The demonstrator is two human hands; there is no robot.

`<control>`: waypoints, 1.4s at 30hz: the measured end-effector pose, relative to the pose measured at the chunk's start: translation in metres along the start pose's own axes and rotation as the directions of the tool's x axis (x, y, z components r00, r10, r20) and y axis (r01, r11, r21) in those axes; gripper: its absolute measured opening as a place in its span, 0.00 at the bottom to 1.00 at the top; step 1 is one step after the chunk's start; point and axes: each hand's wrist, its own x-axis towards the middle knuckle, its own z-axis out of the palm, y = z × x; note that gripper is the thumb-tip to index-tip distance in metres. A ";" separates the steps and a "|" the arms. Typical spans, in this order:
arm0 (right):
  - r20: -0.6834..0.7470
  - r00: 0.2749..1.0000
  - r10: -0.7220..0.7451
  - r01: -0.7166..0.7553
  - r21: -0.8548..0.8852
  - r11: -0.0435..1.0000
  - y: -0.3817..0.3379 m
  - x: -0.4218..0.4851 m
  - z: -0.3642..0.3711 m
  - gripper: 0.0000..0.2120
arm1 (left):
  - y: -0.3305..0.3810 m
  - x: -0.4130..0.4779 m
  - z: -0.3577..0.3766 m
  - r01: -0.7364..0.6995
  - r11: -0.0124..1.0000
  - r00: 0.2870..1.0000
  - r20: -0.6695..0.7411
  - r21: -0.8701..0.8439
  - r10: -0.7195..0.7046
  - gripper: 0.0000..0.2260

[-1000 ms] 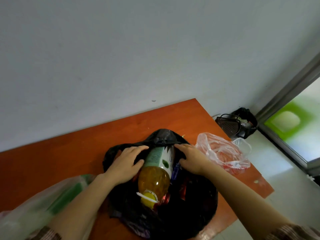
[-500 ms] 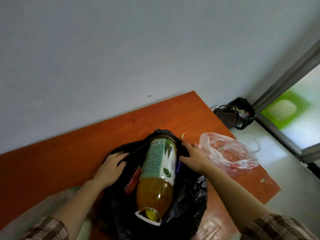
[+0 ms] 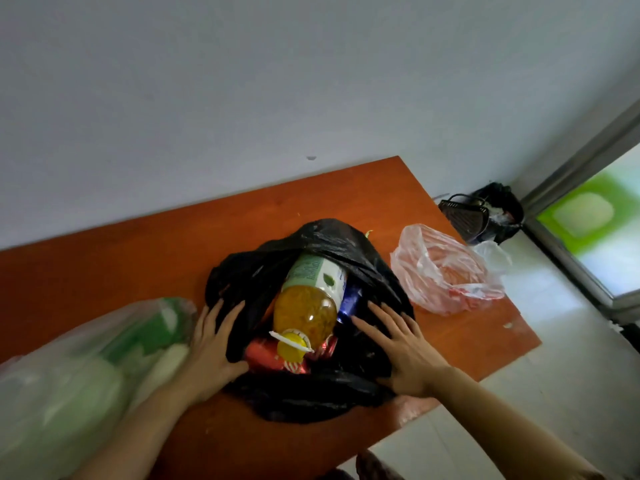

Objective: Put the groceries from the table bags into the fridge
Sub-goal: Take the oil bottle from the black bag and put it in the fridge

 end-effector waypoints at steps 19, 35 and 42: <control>-0.297 0.770 -0.565 0.464 -0.348 0.815 -0.107 0.045 -0.058 0.21 | 0.069 -0.041 0.039 -0.019 0.996 0.953 -0.301 -0.088 -0.008 0.30; -0.545 0.835 -0.071 0.289 0.325 0.901 -0.059 0.065 -0.184 0.16 | 0.162 0.039 -0.031 -0.326 0.855 0.925 -0.322 -0.403 0.201 0.41; -0.453 0.825 0.339 0.028 0.632 0.775 -0.011 0.093 -0.220 0.20 | 0.209 0.105 -0.047 -0.355 0.761 0.934 -0.237 -0.543 0.266 0.42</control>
